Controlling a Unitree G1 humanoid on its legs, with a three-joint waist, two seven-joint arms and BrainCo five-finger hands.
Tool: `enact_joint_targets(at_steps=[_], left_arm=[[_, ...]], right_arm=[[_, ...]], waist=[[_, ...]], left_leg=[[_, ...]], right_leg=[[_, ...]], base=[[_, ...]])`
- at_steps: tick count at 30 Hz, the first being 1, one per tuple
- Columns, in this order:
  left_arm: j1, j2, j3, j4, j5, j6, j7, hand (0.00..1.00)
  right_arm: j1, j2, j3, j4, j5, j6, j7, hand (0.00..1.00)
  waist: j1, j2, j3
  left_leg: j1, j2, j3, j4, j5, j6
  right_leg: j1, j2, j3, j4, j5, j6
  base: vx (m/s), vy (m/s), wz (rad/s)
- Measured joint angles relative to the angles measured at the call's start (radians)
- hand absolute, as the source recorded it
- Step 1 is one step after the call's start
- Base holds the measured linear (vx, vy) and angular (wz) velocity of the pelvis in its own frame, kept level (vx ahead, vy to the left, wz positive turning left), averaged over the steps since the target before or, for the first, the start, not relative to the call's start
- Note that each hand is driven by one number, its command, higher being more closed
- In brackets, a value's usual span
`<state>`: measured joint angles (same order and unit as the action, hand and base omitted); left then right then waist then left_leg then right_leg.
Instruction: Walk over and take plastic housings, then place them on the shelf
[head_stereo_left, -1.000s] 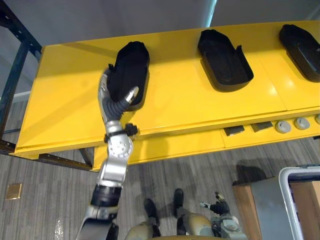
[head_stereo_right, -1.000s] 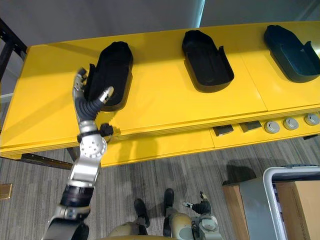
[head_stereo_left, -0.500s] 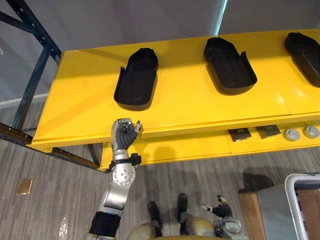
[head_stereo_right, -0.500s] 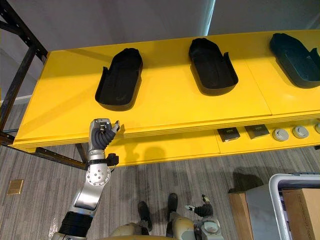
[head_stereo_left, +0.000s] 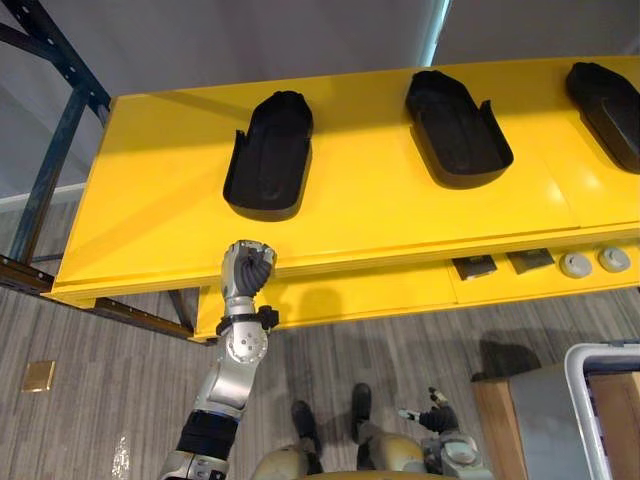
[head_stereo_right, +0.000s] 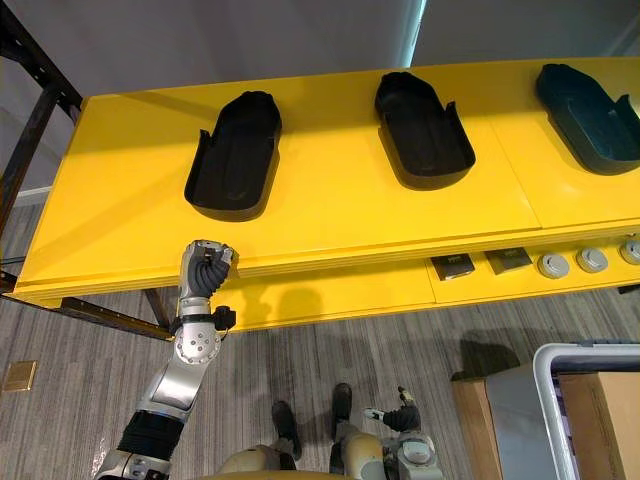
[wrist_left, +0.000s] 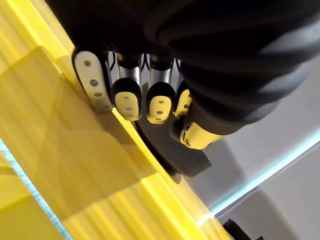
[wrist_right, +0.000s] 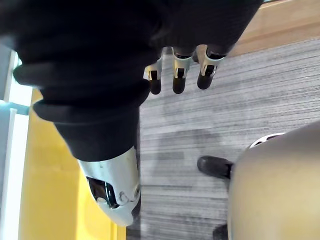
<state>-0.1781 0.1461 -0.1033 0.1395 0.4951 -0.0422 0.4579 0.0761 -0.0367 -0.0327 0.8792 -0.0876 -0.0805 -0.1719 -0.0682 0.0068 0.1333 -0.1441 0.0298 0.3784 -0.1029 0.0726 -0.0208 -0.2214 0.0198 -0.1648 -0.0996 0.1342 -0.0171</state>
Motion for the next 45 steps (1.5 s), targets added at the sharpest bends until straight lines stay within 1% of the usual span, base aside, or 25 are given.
enact_joint_targets(at_steps=[6, 9, 10, 11, 12, 14, 20, 22, 23, 24, 28, 30, 31, 36, 40, 45], left_arm=[[-0.013, 0.005, -0.027, -0.004, 0.049, 0.011, 0.001, 1.0], [-0.004, -0.004, -0.075, -0.064, 0.049, 0.011, 0.0, 1.0], [0.005, -0.011, -0.093, -0.11, 0.048, 0.008, 0.0, 1.0], [0.01, -0.019, -0.104, -0.135, 0.048, -0.007, 0.0, 1.0], [0.011, -0.025, -0.104, -0.145, 0.047, -0.013, 0.0, 1.0], [0.011, -0.04, -0.102, -0.175, 0.046, -0.019, 0.001, 1.0], [0.01, -0.072, -0.103, -0.204, 0.034, -0.029, 0.001, 1.0], [0.01, -0.074, -0.102, -0.219, 0.024, -0.036, 0.001, 1.0], [0.01, -0.075, -0.101, -0.22, 0.023, -0.037, 0.002, 1.0], [0.01, -0.074, -0.098, -0.22, 0.022, -0.036, 0.002, 1.0], [0.01, -0.075, -0.089, -0.22, 0.023, -0.034, 0.002, 1.0], [0.01, -0.074, -0.083, -0.22, 0.023, -0.031, 0.002, 1.0], [0.009, -0.074, -0.08, -0.214, 0.023, -0.03, 0.002, 1.0], [0.0, -0.069, -0.051, -0.134, 0.023, -0.007, 0.001, 1.0], [-0.008, -0.032, -0.039, -0.085, 0.024, 0.003, 0.001, 1.0], [-0.051, -0.016, -0.006, -0.024, 0.024, 0.024, 0.001, 1.0]], right_arm=[[0.0, 0.008, 0.0, -0.001, 0.0, -0.002, -0.001, 0.0], [0.001, 0.009, 0.002, -0.002, 0.0, -0.003, -0.001, 0.0], [0.001, 0.009, 0.002, -0.003, 0.001, -0.007, -0.001, 0.0], [0.0, 0.009, 0.002, -0.003, 0.002, -0.009, -0.002, 0.0], [0.001, 0.009, 0.002, -0.003, 0.002, -0.01, -0.002, 0.0], [0.001, 0.01, 0.001, -0.003, 0.002, -0.01, -0.002, 0.0], [0.003, 0.015, 0.001, -0.003, 0.002, -0.009, -0.002, 0.0], [0.006, 0.014, 0.001, -0.003, 0.002, -0.009, -0.002, 0.0], [0.011, 0.012, 0.001, -0.005, 0.002, -0.009, -0.002, 0.0], [0.012, 0.01, 0.001, -0.004, 0.002, -0.006, -0.002, 0.0], [0.012, 0.009, 0.001, -0.004, 0.001, -0.005, -0.002, 0.0], [0.012, 0.009, 0.002, -0.005, 0.001, -0.005, -0.002, 0.0], [0.012, 0.01, 0.002, -0.005, 0.001, -0.004, -0.001, 0.0], [0.011, 0.01, 0.002, -0.007, 0.0, -0.002, -0.001, 0.0], [0.011, 0.01, 0.002, -0.007, 0.0, 0.001, 0.0, 0.0], [0.01, 0.01, 0.002, -0.009, -0.002, 0.001, 0.0, 0.0]], waist=[[-0.008, -0.013, -0.002], [-0.015, -0.018, -0.005], [-0.02, -0.02, -0.006], [-0.026, -0.021, -0.007], [-0.026, -0.021, -0.007], [-0.026, -0.021, -0.007], [-0.025, -0.021, -0.007], [-0.015, -0.021, -0.007], [-0.004, -0.021, -0.007], [0.002, -0.021, -0.007], [0.0, -0.021, -0.007], [-0.002, -0.021, -0.007], [-0.002, -0.02, -0.008], [-0.005, -0.018, -0.009], [-0.005, -0.018, -0.009], [-0.008, -0.018, -0.009]], left_leg=[[-0.011, -0.007, 0.014, 0.0, 0.0, 0.001], [-0.018, -0.012, 0.015, 0.0, -0.001, 0.001], [-0.023, -0.015, 0.018, 0.0, -0.001, 0.001], [-0.022, -0.017, 0.021, 0.0, -0.001, 0.002], [-0.02, -0.017, 0.023, 0.0, -0.001, 0.003], [-0.015, -0.019, 0.03, 0.001, -0.001, 0.013], [0.006, -0.015, 0.013, 0.007, -0.001, 0.014], [0.005, -0.014, 0.007, 0.006, -0.005, 0.019], [0.005, -0.015, 0.009, 0.004, -0.016, 0.023], [0.005, -0.015, 0.009, 0.001, -0.018, 0.027], [0.006, -0.014, 0.012, 0.0, -0.019, 0.03], [0.006, -0.013, 0.013, 0.0, -0.018, 0.028], [0.007, -0.013, 0.018, 0.0, -0.013, 0.021], [0.011, -0.013, 0.027, 0.0, -0.01, 0.017], [0.01, -0.014, 0.029, 0.0, -0.01, 0.017], [0.008, -0.014, 0.035, 0.0, -0.01, 0.017]], right_leg=[[-0.014, -0.008, 0.006, 0.001, 0.002, 0.002], [-0.021, -0.016, 0.008, 0.001, 0.012, 0.016], [-0.027, -0.018, 0.011, 0.001, 0.019, 0.02], [-0.027, -0.02, 0.015, 0.001, 0.022, 0.021], [-0.026, -0.02, 0.017, 0.002, 0.022, 0.021], [-0.023, -0.02, 0.026, 0.002, 0.033, 0.006], [0.005, -0.02, 0.04, 0.002, 0.032, 0.006], [0.007, -0.02, 0.046, 0.002, 0.03, 0.006], [0.008, -0.02, 0.054, 0.001, 0.027, 0.006], [0.008, -0.02, 0.056, 0.001, 0.026, 0.005], [0.008, -0.019, 0.057, 0.001, 0.023, 0.005], [0.007, -0.018, 0.058, 0.001, 0.022, 0.005], [0.008, -0.018, 0.058, 0.001, 0.021, 0.005], [0.01, -0.018, 0.061, 0.001, 0.021, 0.005], [0.008, -0.019, 0.062, 0.001, 0.021, 0.006], [0.003, -0.018, 0.068, 0.001, 0.02, 0.006]], base=[[0.01, 0.044, -0.04], [0.05, 0.055, 0.0], [0.08, 0.057, -0.06], [0.11, 0.069, -0.08], [0.12, 0.068, -0.1], [0.13, 0.06, -0.11], [0.08, 0.036, 0.11], [0.01, 0.019, 0.09], [0.0, 0.0, 0.0], [0.0, 0.0, 0.0], [-0.01, 0.001, 0.0], [0.0, -0.001, -0.02], [0.02, 0.0, -0.05], [0.03, 0.013, -0.02], [0.03, 0.012, -0.01], [0.01, 0.006, -0.03]])
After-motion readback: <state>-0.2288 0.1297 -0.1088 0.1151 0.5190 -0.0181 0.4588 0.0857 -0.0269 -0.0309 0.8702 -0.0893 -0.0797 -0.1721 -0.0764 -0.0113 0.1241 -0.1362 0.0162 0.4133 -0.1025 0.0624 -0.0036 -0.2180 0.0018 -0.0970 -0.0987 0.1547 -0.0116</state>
